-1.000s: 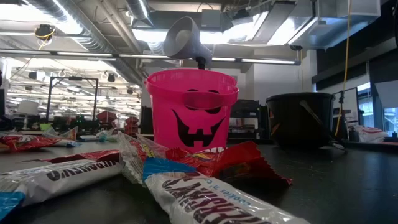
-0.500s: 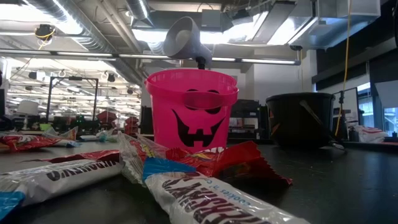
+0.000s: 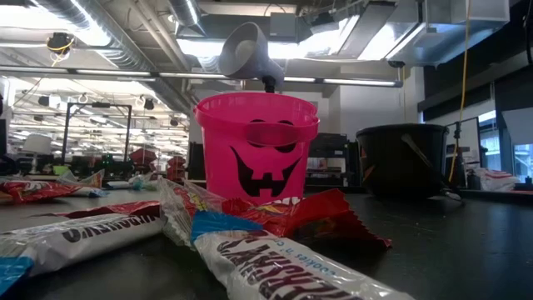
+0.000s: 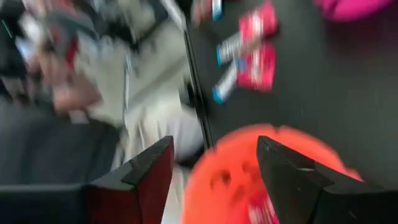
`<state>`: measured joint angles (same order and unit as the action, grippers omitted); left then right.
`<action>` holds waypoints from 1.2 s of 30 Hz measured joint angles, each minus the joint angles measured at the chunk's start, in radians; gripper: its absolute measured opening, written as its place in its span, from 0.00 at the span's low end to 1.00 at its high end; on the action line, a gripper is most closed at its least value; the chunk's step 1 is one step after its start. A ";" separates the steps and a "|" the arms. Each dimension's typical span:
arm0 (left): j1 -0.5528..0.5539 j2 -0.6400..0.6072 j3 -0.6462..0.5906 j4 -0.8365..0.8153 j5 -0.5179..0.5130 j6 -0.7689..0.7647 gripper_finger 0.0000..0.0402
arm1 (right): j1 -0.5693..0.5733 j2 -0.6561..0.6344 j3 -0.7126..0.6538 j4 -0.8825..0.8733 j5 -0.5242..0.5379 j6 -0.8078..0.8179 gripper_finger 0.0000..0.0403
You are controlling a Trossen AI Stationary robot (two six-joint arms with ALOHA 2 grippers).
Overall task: Sort candy
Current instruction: Put the blue gummy into the pink bucket
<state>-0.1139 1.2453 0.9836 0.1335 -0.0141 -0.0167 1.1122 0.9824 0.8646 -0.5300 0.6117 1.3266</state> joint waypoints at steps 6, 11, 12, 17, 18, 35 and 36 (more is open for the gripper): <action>0.000 0.000 0.000 0.055 0.000 0.004 0.42 | 0.000 -0.014 0.000 0.080 0.304 -0.089 0.56; 0.008 -0.014 0.000 0.027 0.000 0.013 0.42 | -0.005 -0.010 0.000 0.176 0.505 -0.259 0.54; 0.011 -0.018 0.000 0.025 0.000 0.018 0.42 | -0.011 -0.010 0.001 0.194 0.524 -0.264 0.53; 0.014 -0.054 0.000 -0.035 -0.003 0.028 0.42 | -0.027 -0.010 0.001 0.174 0.499 -0.267 0.54; 0.013 -0.065 0.000 -0.053 -0.003 0.028 0.42 | -0.027 -0.010 0.001 0.174 0.472 -0.267 0.54; 0.033 -0.175 0.321 -0.993 -0.401 -0.062 0.42 | -0.027 -0.004 0.000 0.185 0.433 -0.296 0.54; 0.036 -0.170 0.338 -1.054 -0.412 -0.081 0.42 | -0.027 -0.005 0.000 0.183 0.463 -0.313 0.54</action>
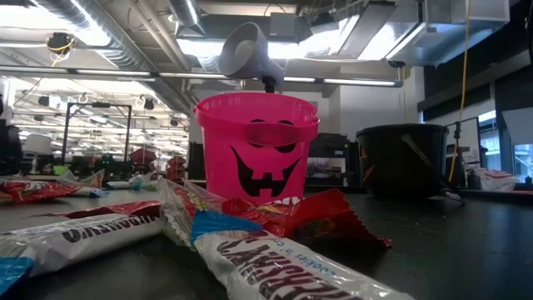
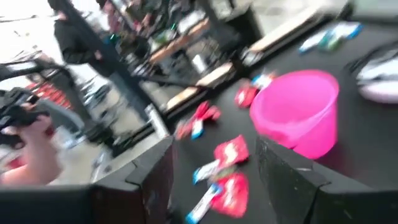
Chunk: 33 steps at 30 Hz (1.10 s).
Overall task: Sort candy
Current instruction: Put the blue gummy into the pink bucket
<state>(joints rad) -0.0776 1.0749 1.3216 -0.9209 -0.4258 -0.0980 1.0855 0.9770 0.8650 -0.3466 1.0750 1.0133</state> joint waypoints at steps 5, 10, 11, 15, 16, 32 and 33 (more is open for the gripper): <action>0.056 0.013 0.021 -0.208 -0.074 -0.058 0.42 | -0.002 0.001 0.000 -0.023 0.156 -0.183 0.54; 0.189 0.048 0.022 -0.264 -0.077 -0.064 0.42 | -0.070 0.000 0.000 -0.007 0.304 -0.210 0.54; 0.217 0.055 0.022 -0.261 -0.064 -0.054 0.42 | -0.091 0.000 0.000 -0.008 0.322 -0.216 0.54; 0.349 0.095 0.013 -0.185 0.033 0.014 0.42 | -0.233 0.000 0.000 -0.003 0.247 -0.271 0.54; 0.384 0.105 0.004 -0.157 0.065 0.039 0.42 | -0.283 0.001 0.000 -0.001 0.193 -0.295 0.54; 0.948 0.314 -0.088 -0.025 0.235 0.174 0.42 | -0.835 -0.017 0.000 0.421 -0.457 -1.272 0.54; 0.962 0.329 -0.088 -0.023 0.235 0.174 0.42 | -0.854 -0.017 0.000 0.421 -0.458 -1.250 0.54</action>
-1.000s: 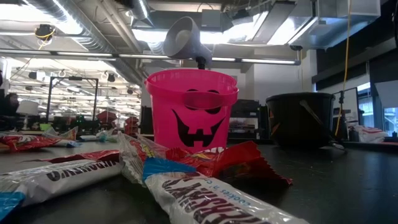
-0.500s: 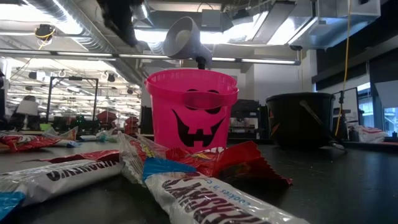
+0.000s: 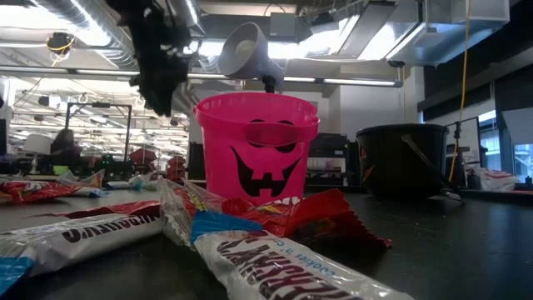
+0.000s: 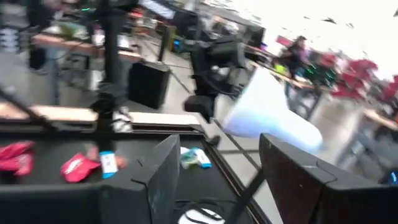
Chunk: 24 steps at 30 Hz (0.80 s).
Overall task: Sort candy
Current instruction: Put the blue gummy into the pink bucket
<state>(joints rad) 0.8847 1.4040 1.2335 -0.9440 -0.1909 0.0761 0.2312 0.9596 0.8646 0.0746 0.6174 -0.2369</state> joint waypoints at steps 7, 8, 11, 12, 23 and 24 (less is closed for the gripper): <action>0.048 0.094 0.000 0.006 0.000 -0.010 0.42 | -0.051 0.019 0.000 0.005 -0.002 0.215 0.54; 0.048 0.103 0.000 0.004 0.001 -0.020 0.42 | -0.052 0.021 0.000 0.003 -0.001 0.231 0.54; 0.040 0.115 0.000 -0.008 0.004 -0.062 0.42 | -0.059 0.034 0.000 0.024 0.038 0.193 0.54; 0.036 0.116 -0.003 -0.008 0.006 -0.072 0.42 | -0.063 0.035 0.000 0.026 0.072 0.182 0.54; -0.042 0.115 -0.109 0.015 -0.008 -0.189 0.42 | -0.062 0.042 -0.001 -0.175 0.078 0.307 0.54; -0.046 0.115 -0.121 0.017 -0.009 -0.198 0.42 | -0.062 0.042 -0.001 -0.172 0.051 0.311 0.54</action>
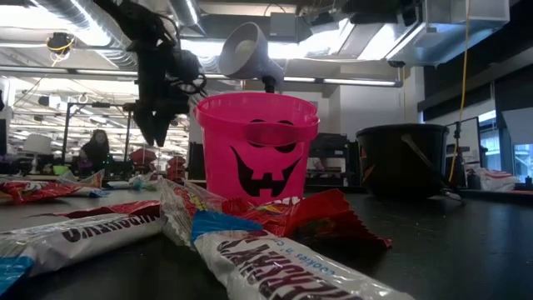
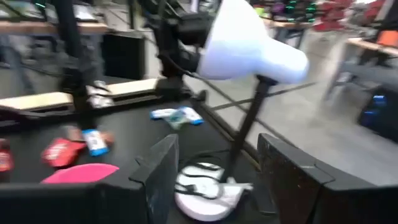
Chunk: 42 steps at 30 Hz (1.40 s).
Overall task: Sort candy
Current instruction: Put the blue gummy into the pink bucket
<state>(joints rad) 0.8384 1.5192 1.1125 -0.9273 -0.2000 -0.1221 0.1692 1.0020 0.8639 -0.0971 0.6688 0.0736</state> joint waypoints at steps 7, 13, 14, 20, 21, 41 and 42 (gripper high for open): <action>-0.001 0.000 -0.037 0.019 -0.097 -0.086 0.42 | 0.000 0.004 0.001 0.030 -0.074 0.027 0.54; 0.001 0.000 -0.121 0.124 -0.138 -0.134 0.42 | 0.000 0.010 0.001 0.030 -0.139 0.036 0.54; 0.005 0.000 -0.135 0.140 -0.126 -0.133 0.42 | 0.001 0.011 0.001 0.027 -0.139 0.035 0.54; 0.035 0.000 -0.179 0.200 -0.064 -0.156 0.42 | 0.000 0.011 0.001 0.027 -0.139 0.027 0.54; 0.041 0.000 -0.185 0.200 -0.058 -0.163 0.42 | 0.000 0.011 0.001 0.027 -0.139 0.027 0.54; 0.074 0.000 -0.236 0.327 -0.041 -0.210 0.40 | 0.001 0.014 0.001 0.036 -0.172 0.084 0.54; 0.077 0.000 -0.236 0.327 -0.041 -0.210 0.39 | 0.001 0.014 0.001 0.035 -0.167 0.084 0.54</action>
<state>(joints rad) 0.9154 1.5192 0.8761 -0.6006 -0.2409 -0.3317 0.1699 1.0157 0.8650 -0.0616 0.5015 0.1581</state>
